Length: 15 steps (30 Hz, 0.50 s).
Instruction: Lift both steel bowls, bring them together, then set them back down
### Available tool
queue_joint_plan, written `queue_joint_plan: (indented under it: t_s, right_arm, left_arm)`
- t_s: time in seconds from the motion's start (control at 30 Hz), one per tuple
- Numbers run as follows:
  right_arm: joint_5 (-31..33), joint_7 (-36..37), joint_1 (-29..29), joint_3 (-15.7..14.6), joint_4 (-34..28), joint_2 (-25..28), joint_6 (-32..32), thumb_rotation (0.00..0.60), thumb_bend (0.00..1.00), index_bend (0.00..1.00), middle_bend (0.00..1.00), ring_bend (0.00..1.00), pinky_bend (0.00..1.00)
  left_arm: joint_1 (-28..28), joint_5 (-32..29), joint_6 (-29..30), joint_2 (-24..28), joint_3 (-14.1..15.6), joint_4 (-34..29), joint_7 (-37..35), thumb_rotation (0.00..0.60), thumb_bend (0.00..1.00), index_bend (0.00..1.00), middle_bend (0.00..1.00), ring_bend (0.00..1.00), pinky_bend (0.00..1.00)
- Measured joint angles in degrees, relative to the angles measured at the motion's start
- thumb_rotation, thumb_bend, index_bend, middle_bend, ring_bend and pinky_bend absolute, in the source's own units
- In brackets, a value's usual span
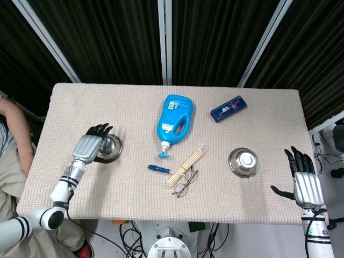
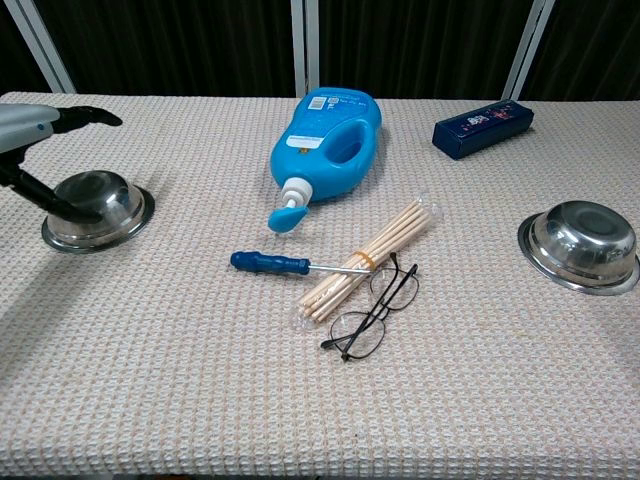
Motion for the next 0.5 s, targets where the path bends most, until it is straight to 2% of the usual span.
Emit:
queue_joint_plan:
  t_s: [0.3, 0.37, 0.43, 0.5]
  right_arm:
    - [0.35, 0.48, -0.11, 0.09, 0.74, -0.11, -0.10, 0.600, 0.01, 0.00, 0.00, 0.00, 0.00]
    - [0.32, 0.67, -0.14, 0.09, 0.95, -0.18, -0.07, 0.600, 0.02, 0.00, 0.00, 0.00, 0.00]
    - [0.28, 0.77, -0.17, 0.01, 1.10, -0.30, -0.12, 0.600, 0.02, 0.00, 0.00, 0.00, 0.00]
    - [0.28, 0.80, -0.21, -0.02, 1.21, -0.35, -0.14, 0.600, 0.03, 0.00, 0.00, 0.00, 0.00]
  left_arm:
    - [-2.54, -5.43, -3.87, 0.20, 0.95, 1.09, 1.82, 0.444, 0.02, 0.00, 0.00, 0.00, 0.10]
    - [-3.08, -6.38, -4.43, 0.23, 1.22, 1.34, 2.52, 0.473, 0.03, 0.00, 0.00, 0.00, 0.11]
    - [-3.72, -7.97, -5.49, 0.32, 1.47, 1.60, 3.21, 0.555, 0.04, 0.01, 0.01, 0.00, 0.13]
    - [-4.51, -10.01, -6.61, 0.44, 1.71, 1.85, 4.08, 0.591, 0.06, 0.07, 0.06, 0.04, 0.18]
